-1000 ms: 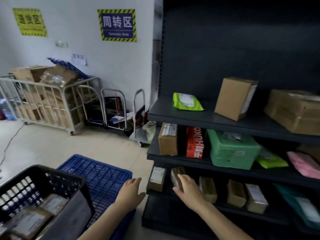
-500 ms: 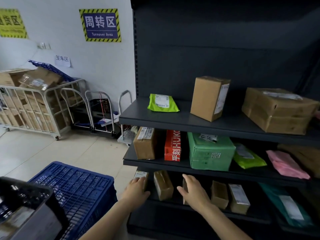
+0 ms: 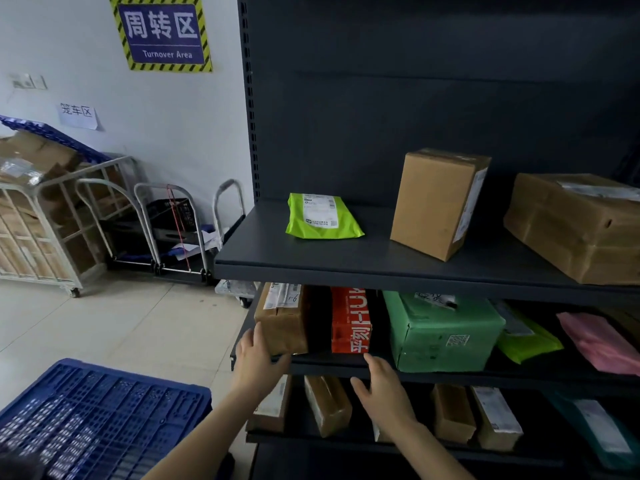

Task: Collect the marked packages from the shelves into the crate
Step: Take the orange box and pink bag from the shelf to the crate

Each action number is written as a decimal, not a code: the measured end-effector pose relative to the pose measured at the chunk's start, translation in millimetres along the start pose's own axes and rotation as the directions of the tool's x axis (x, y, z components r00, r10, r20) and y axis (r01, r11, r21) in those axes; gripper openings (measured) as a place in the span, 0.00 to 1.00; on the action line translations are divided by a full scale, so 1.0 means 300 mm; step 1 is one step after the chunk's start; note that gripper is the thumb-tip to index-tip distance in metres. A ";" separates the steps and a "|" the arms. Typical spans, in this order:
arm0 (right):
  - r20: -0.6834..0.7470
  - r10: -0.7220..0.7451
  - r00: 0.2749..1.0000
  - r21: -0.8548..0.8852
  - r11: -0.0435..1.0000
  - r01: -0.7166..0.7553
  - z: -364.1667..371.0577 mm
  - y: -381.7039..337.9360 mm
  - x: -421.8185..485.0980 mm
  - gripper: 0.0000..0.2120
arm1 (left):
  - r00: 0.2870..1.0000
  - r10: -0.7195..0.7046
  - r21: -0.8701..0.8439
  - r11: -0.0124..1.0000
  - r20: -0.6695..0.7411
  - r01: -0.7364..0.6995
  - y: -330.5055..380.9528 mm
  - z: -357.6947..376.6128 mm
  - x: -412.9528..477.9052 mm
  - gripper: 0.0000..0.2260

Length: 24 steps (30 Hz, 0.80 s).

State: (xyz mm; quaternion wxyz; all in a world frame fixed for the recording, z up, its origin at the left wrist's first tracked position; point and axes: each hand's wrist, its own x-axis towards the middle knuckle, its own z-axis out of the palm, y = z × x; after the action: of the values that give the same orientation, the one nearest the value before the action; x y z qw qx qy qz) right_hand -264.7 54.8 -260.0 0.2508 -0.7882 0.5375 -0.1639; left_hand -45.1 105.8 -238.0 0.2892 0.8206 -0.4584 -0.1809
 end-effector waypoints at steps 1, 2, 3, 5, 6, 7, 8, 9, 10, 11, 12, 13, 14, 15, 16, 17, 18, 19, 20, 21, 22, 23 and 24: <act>-0.022 0.012 1.000 0.015 1.000 -0.011 0.010 -0.005 0.015 0.27 | 1.000 -0.008 -0.039 0.999 -0.019 0.008 -0.003 0.000 0.026 0.36; -0.046 0.022 0.999 0.029 0.999 -0.021 0.020 -0.010 0.030 0.27 | 0.999 -0.021 -0.081 0.997 -0.033 0.018 -0.007 0.001 0.049 0.34; -0.071 0.029 0.997 0.043 0.999 -0.026 0.030 -0.014 0.044 0.27 | 0.999 -0.034 -0.122 0.992 -0.039 0.029 -0.015 0.005 0.070 0.33; -0.107 0.027 0.994 0.080 0.997 -0.019 0.055 -0.027 0.075 0.26 | 0.997 -0.064 -0.203 0.978 -0.036 0.055 -0.033 0.017 0.107 0.31; -0.114 0.018 0.993 0.101 0.995 -0.007 0.072 -0.039 0.091 0.26 | 0.996 -0.087 -0.243 0.967 -0.031 0.077 -0.044 0.025 0.121 0.31; -0.116 0.002 0.993 0.119 0.993 0.012 0.090 -0.058 0.111 0.25 | 0.994 -0.108 -0.282 0.955 -0.028 0.096 -0.057 0.034 0.137 0.31; -0.116 -0.018 0.993 0.135 0.990 0.033 0.108 -0.080 0.134 0.25 | 0.992 -0.123 -0.316 0.943 -0.028 0.108 -0.070 0.044 0.154 0.31; -0.112 -0.037 0.993 0.153 0.987 0.054 0.126 -0.105 0.160 0.25 | 0.991 -0.135 -0.347 0.931 -0.027 0.117 -0.083 0.053 0.172 0.30; -0.107 -0.053 0.993 0.175 0.982 0.071 0.143 -0.130 0.190 0.24 | 0.990 -0.139 -0.380 0.917 -0.020 0.122 -0.091 0.059 0.190 0.30; -0.097 -0.063 0.993 0.200 0.976 0.081 0.158 -0.151 0.220 0.25 | 0.990 -0.143 -0.428 0.894 -0.003 0.128 -0.098 0.066 0.207 0.29; -0.080 -0.066 0.995 0.228 0.970 0.083 0.171 -0.171 0.249 0.25 | 0.990 -0.141 -0.487 0.863 0.021 0.133 -0.102 0.075 0.219 0.26; -0.054 -0.065 0.996 0.257 0.963 0.077 0.180 -0.190 0.275 0.26 | 0.991 -0.130 -0.540 0.831 0.040 0.130 -0.103 0.082 0.226 0.21; -0.019 -0.063 0.998 0.289 0.955 0.066 0.187 -0.209 0.298 0.26 | 0.992 -0.116 -0.579 0.806 0.050 0.123 -0.101 0.088 0.229 0.16; 0.020 -0.061 0.998 0.324 0.945 0.051 0.193 -0.226 0.319 0.27 | 0.993 -0.105 -0.603 0.790 0.053 0.116 -0.095 0.092 0.227 0.13; 0.056 -0.058 0.997 0.357 0.933 0.034 0.197 -0.240 0.337 0.27 | 0.994 -0.094 -0.617 0.780 0.053 0.106 -0.091 0.096 0.223 0.13; 0.084 -0.052 0.995 0.385 0.923 0.016 0.199 -0.250 0.347 0.28 | 0.995 -0.088 -0.627 0.773 0.053 0.101 -0.086 0.099 0.217 0.13; 0.099 -0.044 0.994 0.410 0.912 -0.001 0.199 -0.256 0.350 0.27 | 0.995 -0.088 -0.637 0.764 0.054 0.102 -0.081 0.100 0.208 0.14; 0.102 -0.035 0.994 0.438 0.899 -0.013 0.199 -0.257 0.346 0.27 | 0.994 -0.095 -0.648 0.753 0.058 0.110 -0.078 0.100 0.197 0.14; 0.091 -0.031 0.995 0.469 0.883 -0.016 0.200 -0.255 0.337 0.26 | 0.993 -0.102 -0.658 0.744 0.060 0.117 -0.076 0.098 0.185 0.14; 0.070 -0.029 0.997 0.497 0.867 -0.010 0.202 -0.249 0.322 0.24 | 0.992 -0.111 -0.664 0.737 0.057 0.121 -0.077 0.095 0.172 0.13; 0.042 -0.025 0.999 0.517 0.856 0.000 0.205 -0.241 0.303 0.23 | 0.992 -0.119 -0.669 0.733 0.051 0.123 -0.079 0.091 0.156 0.12; 0.014 -0.015 1.000 0.526 0.850 0.006 0.209 -0.231 0.282 0.22 | 0.991 -0.126 -0.673 0.730 0.041 0.121 -0.081 0.088 0.141 0.12; -0.009 0.003 1.000 0.533 0.846 0.002 0.214 -0.221 0.263 0.22 | 0.991 -0.132 -0.676 0.728 0.032 0.119 -0.082 0.086 0.125 0.12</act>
State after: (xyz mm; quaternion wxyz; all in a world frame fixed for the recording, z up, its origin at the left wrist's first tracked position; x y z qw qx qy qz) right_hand -151.1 15.2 -275.7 0.4571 -0.6868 0.4723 -0.3103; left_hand -24.2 75.7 -274.7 0.5586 0.6903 -0.3025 -0.3465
